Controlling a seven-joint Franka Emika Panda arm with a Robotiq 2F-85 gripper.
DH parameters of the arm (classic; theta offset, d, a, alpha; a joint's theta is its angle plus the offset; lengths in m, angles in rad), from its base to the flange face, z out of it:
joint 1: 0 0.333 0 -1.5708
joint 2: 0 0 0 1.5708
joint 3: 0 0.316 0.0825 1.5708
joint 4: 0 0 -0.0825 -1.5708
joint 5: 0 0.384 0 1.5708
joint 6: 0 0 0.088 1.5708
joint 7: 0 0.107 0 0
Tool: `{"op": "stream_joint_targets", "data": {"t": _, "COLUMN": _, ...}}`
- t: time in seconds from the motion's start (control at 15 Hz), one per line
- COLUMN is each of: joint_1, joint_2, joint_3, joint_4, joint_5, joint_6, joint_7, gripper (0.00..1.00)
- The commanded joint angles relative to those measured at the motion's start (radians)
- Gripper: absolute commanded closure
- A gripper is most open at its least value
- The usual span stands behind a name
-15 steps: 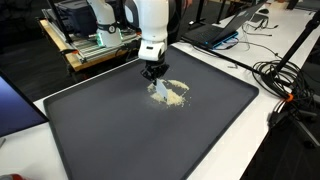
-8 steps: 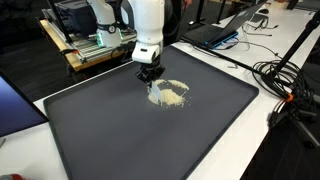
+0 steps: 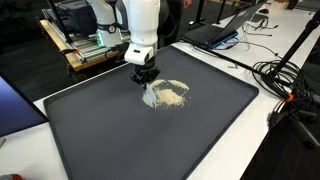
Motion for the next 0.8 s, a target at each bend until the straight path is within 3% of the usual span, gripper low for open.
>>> {"op": "stream_joint_targets", "data": {"t": 0.0, "joint_1": 0.011, "joint_2": -0.051, "joint_3": 0.009, "joint_4": 0.002, "joint_5": -0.013, "joint_6": -0.053, "joint_7": -0.003, "gripper": 0.99}}
{"op": "stream_joint_targets", "data": {"t": 0.2, "joint_1": 0.043, "joint_2": -0.126, "joint_3": -0.001, "joint_4": -0.004, "joint_5": -0.064, "joint_6": -0.104, "joint_7": 0.015, "gripper": 0.99}}
{"op": "stream_joint_targets", "data": {"t": 0.73, "joint_1": 0.174, "joint_2": -0.196, "joint_3": 0.003, "joint_4": -0.003, "joint_5": -0.438, "joint_6": -0.174, "joint_7": 0.166, "gripper": 0.99}}
